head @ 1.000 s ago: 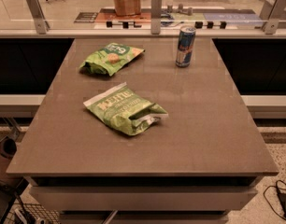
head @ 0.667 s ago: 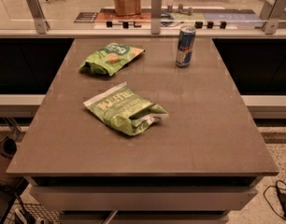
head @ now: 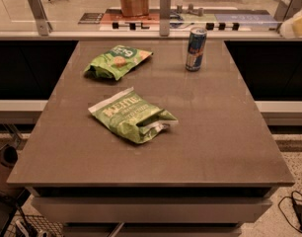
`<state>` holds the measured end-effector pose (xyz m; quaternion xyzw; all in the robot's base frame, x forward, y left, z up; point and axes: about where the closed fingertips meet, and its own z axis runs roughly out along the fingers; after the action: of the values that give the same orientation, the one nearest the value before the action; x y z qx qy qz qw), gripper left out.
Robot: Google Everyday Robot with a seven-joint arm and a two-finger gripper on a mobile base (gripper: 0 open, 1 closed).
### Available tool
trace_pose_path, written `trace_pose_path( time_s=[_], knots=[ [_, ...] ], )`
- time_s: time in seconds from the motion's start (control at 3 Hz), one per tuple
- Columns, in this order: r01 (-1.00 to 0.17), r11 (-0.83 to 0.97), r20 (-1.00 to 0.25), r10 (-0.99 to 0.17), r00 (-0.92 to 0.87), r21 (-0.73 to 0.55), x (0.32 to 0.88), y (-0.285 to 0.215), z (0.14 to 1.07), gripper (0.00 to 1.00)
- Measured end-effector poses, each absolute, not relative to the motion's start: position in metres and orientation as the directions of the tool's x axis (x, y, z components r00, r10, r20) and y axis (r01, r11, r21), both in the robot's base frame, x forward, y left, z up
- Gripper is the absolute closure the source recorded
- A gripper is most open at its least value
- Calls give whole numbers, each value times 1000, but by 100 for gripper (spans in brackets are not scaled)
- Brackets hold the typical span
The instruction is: Knock redbull can over
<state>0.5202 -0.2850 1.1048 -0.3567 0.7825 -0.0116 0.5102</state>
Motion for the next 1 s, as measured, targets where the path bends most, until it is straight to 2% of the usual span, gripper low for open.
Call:
trace_pose_path(
  time_s=[0.33, 1.0],
  knots=[
    [-537, 758, -795, -558, -238, -371, 534, -266, 1089, 0],
    [-530, 792, -863, -464, -197, -305, 574, -233, 1056, 0]
  ],
)
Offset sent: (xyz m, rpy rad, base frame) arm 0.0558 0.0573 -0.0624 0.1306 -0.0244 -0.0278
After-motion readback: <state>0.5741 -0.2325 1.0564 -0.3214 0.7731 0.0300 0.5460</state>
